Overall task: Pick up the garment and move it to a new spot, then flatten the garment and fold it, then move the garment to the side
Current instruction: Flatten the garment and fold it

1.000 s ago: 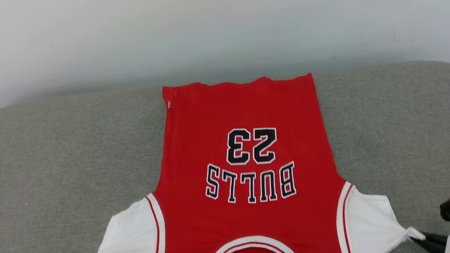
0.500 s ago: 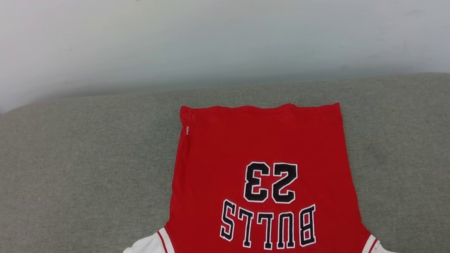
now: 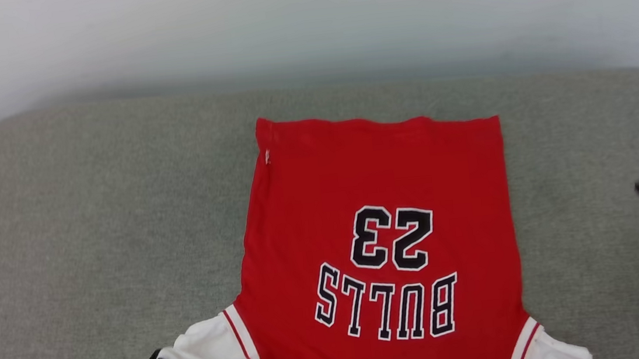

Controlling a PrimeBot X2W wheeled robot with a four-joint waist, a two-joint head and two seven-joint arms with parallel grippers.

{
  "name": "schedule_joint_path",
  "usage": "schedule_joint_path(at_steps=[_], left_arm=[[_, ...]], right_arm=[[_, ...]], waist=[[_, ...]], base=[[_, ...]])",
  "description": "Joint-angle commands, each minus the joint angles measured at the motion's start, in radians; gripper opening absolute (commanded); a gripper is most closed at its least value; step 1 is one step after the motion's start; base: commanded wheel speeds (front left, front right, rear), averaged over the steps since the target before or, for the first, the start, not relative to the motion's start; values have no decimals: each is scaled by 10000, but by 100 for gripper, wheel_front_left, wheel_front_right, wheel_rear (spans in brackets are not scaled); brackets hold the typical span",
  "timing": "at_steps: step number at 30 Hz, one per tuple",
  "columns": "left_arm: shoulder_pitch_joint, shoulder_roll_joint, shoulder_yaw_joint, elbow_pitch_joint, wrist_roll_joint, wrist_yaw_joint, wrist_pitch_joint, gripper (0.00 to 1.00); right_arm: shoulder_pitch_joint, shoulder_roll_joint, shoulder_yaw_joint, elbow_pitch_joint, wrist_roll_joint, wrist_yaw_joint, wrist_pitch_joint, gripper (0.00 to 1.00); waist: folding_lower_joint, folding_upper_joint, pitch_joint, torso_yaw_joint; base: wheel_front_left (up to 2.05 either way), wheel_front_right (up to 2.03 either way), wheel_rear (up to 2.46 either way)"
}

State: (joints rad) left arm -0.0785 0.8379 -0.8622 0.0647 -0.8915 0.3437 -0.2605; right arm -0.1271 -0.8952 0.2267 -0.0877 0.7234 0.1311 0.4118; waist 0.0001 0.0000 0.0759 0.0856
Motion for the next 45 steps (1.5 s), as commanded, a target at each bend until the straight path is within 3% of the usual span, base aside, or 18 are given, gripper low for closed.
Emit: schedule_joint_path(at_steps=[1, 8, 15, 22, 29, 35, 36, 37, 45], left_arm=[[-339, -106, 38, -154, 206, 54, -50, 0], [-1169, -402, 207, -553, 973, 187, -53, 0], [-1578, -912, 668, -1065, 1531, 260, -55, 0], [-1799, -1476, 1174, -1299, 2235, 150, -55, 0], [-1907, -2006, 1729, -1533, 2921, 71, -47, 0], [-1814, -2448, 1974, -1442, 3304, -87, -48, 0], [-1789, -2487, 2025, -1414, 3350, -133, -48, 0], [-1752, -2525, 2083, -1373, 3368, -151, -48, 0], [-1387, -2569, 2470, -1177, 3562, -268, -48, 0]], right_arm=[[-699, 220, -176, -3, -125, -8, 164, 100], [-4016, 343, 116, 633, -370, -8, 1797, 100], [-7065, 290, 1477, 1772, -339, -8, 4897, 100], [-8868, 298, 2702, 2698, -301, -8, 7351, 100], [-9427, 595, 3212, 3452, -367, -8, 7935, 100], [-8632, 440, 3967, 3758, -166, -8, 7852, 100], [-8581, 393, 4006, 3807, -181, -8, 7819, 21], [-8576, 366, 4041, 3839, -210, -8, 7753, 0], [-9195, 377, 4026, 3417, -64, -8, 6780, 0]], waist=[[-1, 0, 632, 315], [-1, 0, 2051, 935], [-1, 0, 3417, 1667], [-1, 0, 4515, 2152], [-1, 0, 5314, 2532], [-1, 0, 5532, 2616], [-1, 0, 5532, 2605], [-1, 0, 5506, 2580], [-1, 0, 4721, 2227]], base=[[0, 0, 0], [0, 0, 0], [0, 0, 0], [0, 0, 0], [0, 0, 0], [0, 0, 0], [0, 0, 0], [0, 0, 0], [0, 0, 0]])
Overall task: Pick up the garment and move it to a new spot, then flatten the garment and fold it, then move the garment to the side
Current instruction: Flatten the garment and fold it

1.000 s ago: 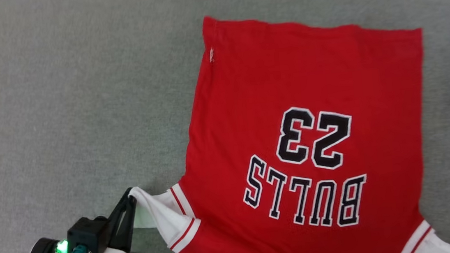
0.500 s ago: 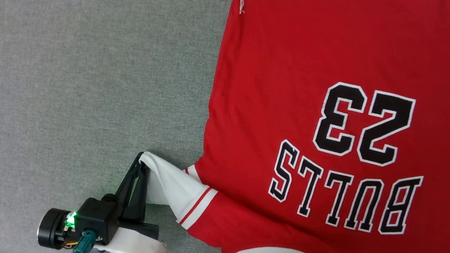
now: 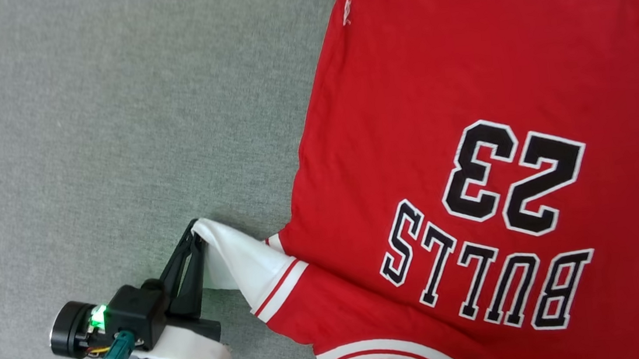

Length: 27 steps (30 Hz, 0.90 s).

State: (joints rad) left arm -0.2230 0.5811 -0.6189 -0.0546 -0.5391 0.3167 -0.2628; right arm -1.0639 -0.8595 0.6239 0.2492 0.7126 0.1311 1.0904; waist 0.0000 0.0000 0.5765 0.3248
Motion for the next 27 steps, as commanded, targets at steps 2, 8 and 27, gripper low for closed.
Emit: schedule_joint_path(at_steps=[2, 8, 27], left_arm=[[203, 92, 55, 84, 96, -25, -25, 0], [727, 408, 203, 85, -17, 105, 25, 0], [2477, 1463, 563, -503, -617, 702, 366, 0]], right_arm=[[134, 87, 84, -48, 211, -8, -442, 0], [750, -446, 603, -791, 740, -8, -1605, 0], [7786, -3690, 1488, -2946, 2723, -8, -3956, 0]], waist=[[0, 0, -676, -336], [0, 0, -1912, -928], [0, 0, -3491, -2948]], base=[[0, 0, 0], [0, 0, 0], [0, 0, 0]])
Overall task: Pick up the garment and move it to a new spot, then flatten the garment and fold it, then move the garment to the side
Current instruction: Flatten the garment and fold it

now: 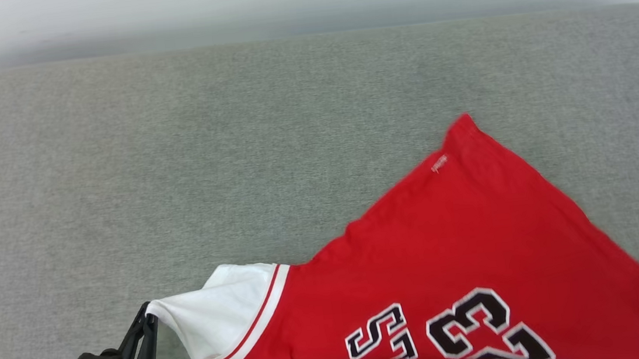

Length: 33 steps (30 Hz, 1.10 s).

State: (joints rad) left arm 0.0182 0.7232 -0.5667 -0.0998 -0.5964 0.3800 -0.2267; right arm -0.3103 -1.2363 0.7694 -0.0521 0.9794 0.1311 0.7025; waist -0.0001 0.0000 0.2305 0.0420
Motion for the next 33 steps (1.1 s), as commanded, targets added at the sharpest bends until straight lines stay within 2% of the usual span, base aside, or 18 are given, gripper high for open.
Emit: schedule_joint_path(at_steps=[1, 5, 6, 10, 12, 20, 24, 28, 33], left_arm=[[83, 56, 55, -77, -47, 75, 11, 0], [29, 134, 50, -132, -42, 41, 85, 0], [-58, 170, 35, -167, -16, 31, 115, 0], [-85, 194, 35, -180, -41, 64, 167, 0], [-51, 181, 22, -188, -57, 95, 172, 0], [-73, 92, -80, -262, -17, 132, 199, 0], [-294, -1, -187, -286, 57, 82, 245, 0], [-566, -116, -278, -263, 156, 3, 261, 0], [-918, -249, -362, -220, 293, -82, 239, 0]], right_arm=[[660, 199, 64, 141, 113, -8, -257, 0], [2033, 685, 134, 458, 244, -8, -807, 0], [2715, 1213, 19, 719, 161, -8, -1135, 0], [2976, 1647, -458, 847, 11, -8, -1465, 0], [2835, 1693, -965, 921, -107, -8, -1688, 100], [2088, 1277, -3333, 307, -462, -8, -1816, 100], [1297, 1362, -4339, -117, -754, -8, -1529, 100], [241, 1595, -4643, -617, -1090, -8, -769, 100], [-1260, 2153, -4028, -864, -1657, -8, 462, 100]], waist=[[1, 0, -11, -172], [1, 0, 101, -298], [1, 0, 167, -331], [1, 0, 165, -377], [1, 0, 117, -402], [1, 0, 4, -260], [1, 0, 162, -79], [1, 0, 441, 134], [1, 0, 883, 407]], base=[[0, 0, 0], [0, 0, 0], [0, 0, 0], [0, 0, 0], [0, 0, 0], [0, 0, 0], [0, 0, 0], [0, 0, 0], [0, 0, 0]])
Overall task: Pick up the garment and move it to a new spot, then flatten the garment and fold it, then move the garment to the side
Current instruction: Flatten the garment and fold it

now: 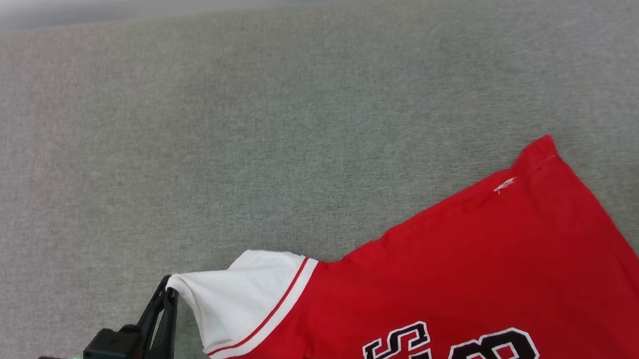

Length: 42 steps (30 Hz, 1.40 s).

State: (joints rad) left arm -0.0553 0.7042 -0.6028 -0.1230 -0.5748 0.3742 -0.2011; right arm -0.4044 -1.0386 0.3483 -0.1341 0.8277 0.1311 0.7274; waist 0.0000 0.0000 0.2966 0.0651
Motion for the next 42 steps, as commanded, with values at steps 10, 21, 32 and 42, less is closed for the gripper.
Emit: schedule_joint_path(at_steps=[10, 21, 32, 42], left_arm=[[-794, -429, -195, 191, 285, -162, -132, 0], [-1343, -847, -406, 525, 442, -384, -250, 0], [-1249, -810, -350, 904, 363, -467, -387, 0], [-1959, -105, 114, 921, 411, -719, -335, 0]], right_arm=[[-2818, 1578, 2125, 1313, -1024, -8, 1453, 100], [-3186, 2038, 3836, 3028, -913, -8, 931, 100], [-3606, 1780, 4142, 3126, -692, -8, -1005, 0], [-3452, 2071, 3360, 2647, -1062, -8, -3092, 0]], waist=[[0, 0, 1050, 823], [0, 0, 1493, 1212], [0, 0, 453, 891], [0, 0, -991, 315]], base=[[0, 0, 0], [0, 0, 0], [0, 0, 0], [0, 0, 0]])
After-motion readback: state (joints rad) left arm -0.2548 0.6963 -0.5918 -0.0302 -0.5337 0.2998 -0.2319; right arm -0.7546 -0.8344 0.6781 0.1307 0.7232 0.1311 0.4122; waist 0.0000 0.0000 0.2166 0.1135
